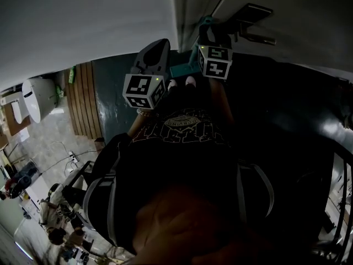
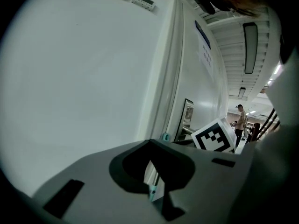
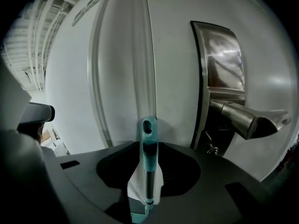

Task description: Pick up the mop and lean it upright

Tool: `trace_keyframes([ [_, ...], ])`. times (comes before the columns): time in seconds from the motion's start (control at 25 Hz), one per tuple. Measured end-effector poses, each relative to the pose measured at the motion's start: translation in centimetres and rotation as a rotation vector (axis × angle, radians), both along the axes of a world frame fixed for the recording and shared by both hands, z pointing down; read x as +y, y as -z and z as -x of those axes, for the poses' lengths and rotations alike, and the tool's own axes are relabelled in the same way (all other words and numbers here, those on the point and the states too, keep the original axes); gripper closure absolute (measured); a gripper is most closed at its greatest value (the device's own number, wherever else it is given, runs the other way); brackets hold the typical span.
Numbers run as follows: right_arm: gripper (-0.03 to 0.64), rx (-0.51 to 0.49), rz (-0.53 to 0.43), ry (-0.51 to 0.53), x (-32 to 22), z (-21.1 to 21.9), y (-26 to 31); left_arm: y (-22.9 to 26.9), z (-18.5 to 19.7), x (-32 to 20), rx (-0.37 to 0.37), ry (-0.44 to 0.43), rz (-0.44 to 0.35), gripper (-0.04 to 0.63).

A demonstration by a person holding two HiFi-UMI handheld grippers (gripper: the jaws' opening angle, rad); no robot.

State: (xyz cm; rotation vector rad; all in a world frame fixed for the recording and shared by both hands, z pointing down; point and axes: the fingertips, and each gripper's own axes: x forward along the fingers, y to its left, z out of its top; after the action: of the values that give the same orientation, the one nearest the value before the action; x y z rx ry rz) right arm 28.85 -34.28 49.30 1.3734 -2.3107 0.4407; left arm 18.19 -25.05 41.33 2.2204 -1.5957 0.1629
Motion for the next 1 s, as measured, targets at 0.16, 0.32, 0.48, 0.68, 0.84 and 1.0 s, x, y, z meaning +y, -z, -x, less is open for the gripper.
trace_keyframes([
  [0.16, 0.499, 0.007, 0.009, -0.014, -0.9, 0.5, -0.8, -0.2, 0.7, -0.2, -0.003, 0.018, 0.005, 0.549],
  [0.32, 0.499, 0.026, -0.005, -0.058, -1.4, 0.3, -1.2, -0.4, 1.2, -0.4, -0.005, 0.036, 0.007, 0.549],
  [0.48, 0.500, 0.060, -0.033, -0.071, -1.6, 0.2, -1.3, -0.3, 1.4, -0.5, -0.005, 0.045, 0.002, 0.549],
  [0.68, 0.500, 0.050, -0.023, -0.028, -0.9, 0.2, -0.7, 0.1, 1.1, 0.1, 0.003, 0.040, -0.001, 0.549],
  [0.84, 0.502, 0.027, -0.018, 0.009, 1.2, -0.4, -0.2, 0.0, 0.2, 0.6, 0.008, 0.024, -0.001, 0.549],
  [1.0, 0.502, 0.027, -0.015, 0.064, 4.2, -0.7, 0.1, -0.2, -1.2, 0.8, 0.012, -0.005, -0.001, 0.549],
])
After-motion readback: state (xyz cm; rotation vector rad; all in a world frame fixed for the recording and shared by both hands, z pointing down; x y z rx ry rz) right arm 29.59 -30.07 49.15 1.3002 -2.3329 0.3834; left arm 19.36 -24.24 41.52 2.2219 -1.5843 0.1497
